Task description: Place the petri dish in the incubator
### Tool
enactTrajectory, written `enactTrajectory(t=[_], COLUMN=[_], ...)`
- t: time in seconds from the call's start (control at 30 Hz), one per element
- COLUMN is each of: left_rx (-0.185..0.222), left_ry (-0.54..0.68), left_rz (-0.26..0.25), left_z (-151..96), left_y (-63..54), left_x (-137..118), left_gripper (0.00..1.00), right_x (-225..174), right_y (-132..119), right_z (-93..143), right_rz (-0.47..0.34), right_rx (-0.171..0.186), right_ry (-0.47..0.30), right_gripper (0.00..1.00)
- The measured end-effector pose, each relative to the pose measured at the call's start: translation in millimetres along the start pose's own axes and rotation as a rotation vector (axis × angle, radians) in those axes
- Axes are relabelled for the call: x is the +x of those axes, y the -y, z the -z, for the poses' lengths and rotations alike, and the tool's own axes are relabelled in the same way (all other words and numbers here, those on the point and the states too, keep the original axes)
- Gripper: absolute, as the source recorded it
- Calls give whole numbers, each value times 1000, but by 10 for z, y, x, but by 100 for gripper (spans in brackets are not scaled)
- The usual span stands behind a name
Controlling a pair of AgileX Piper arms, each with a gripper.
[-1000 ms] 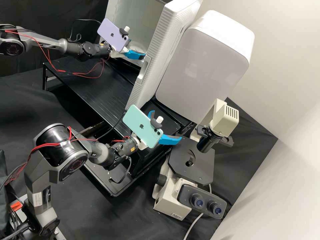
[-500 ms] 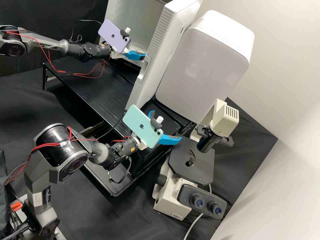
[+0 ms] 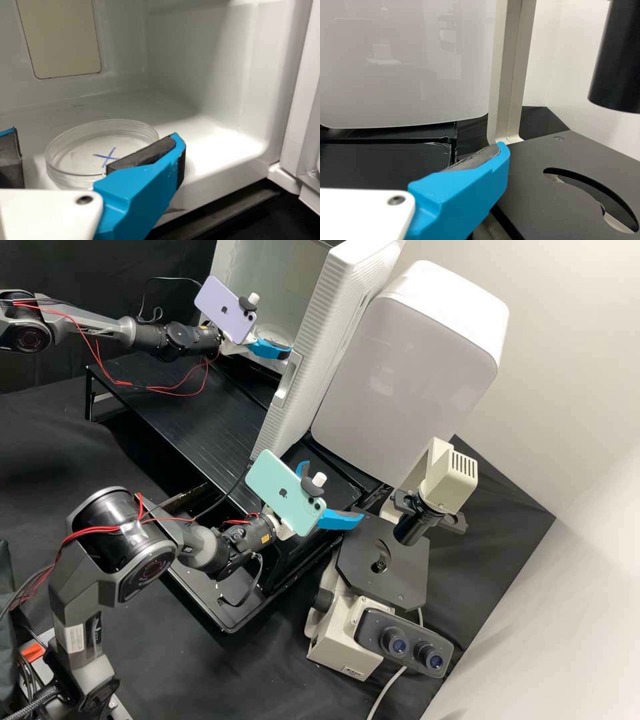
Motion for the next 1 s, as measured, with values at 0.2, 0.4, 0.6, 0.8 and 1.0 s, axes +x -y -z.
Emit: enactTrajectory(t=[0.2,0.4,0.6,0.8,1.0], left_rx=[5,22,12,-15,1], left_ry=[12,13,10,29,82], left_rz=[-41,-75,-91,-96,-102], left_z=[12,37,28,16,-86], left_y=[58,131,209,231,178], left_x=[-5,-16,-50,-103,-206], left_gripper=[100,100,100,100,100], right_x=[0,0,0,0,0], right_y=[0,0,0,0,0], right_z=[0,0,0,0,0], right_rz=[0,0,0,0,0], right_rx=[0,0,0,0,0], right_ry=[0,0,0,0,0], right_gripper=[100,100,100,100,100])
